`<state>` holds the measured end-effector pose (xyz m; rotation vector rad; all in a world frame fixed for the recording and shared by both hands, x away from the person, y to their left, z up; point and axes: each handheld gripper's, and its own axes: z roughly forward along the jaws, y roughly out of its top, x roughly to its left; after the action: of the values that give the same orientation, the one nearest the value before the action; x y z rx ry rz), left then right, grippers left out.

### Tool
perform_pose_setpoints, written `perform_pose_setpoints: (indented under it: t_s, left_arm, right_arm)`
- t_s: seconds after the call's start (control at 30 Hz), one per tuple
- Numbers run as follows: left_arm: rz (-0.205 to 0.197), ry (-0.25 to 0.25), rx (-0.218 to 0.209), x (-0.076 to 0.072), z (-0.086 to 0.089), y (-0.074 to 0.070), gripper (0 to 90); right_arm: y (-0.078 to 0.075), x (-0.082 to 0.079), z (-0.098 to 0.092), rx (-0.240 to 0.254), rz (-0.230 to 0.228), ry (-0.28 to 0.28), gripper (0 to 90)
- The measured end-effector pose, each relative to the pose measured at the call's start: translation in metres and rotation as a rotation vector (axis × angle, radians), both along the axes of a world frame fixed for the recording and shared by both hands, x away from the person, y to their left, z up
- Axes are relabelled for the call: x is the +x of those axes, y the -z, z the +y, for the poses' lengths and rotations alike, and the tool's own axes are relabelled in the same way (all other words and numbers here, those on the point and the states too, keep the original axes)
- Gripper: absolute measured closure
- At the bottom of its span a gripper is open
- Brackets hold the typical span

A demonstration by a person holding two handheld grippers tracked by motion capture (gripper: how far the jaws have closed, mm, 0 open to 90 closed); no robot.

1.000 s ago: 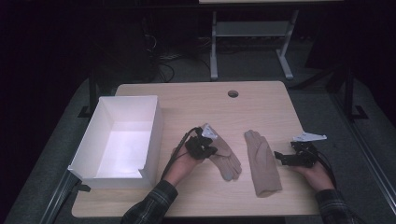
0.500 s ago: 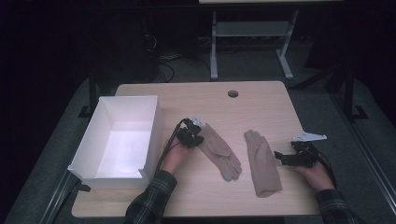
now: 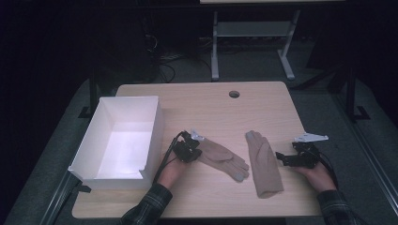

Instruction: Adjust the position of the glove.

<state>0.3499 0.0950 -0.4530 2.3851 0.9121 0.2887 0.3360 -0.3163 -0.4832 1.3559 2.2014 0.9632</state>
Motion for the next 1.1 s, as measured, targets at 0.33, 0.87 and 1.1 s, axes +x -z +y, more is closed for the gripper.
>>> perform_pose_setpoints:
  t_s: [0.33, 0.87, 1.1]
  left_arm:
    - [0.056, 0.038, -0.054, -0.034, 0.012, 0.000, 89.6]
    - [0.129, 0.179, -0.119, -0.083, 0.013, -0.004, 89.6]
    - [0.065, 0.161, -0.135, -0.056, 0.003, -0.017, 89.6]
  right_arm:
    - [0.000, 0.000, 0.000, 0.000, 0.002, 0.000, 13.2]
    - [0.000, 0.000, 0.000, -0.001, 0.001, 0.000, 13.2]
    - [0.000, 0.000, 0.000, -0.001, 0.001, 0.000, 13.2]
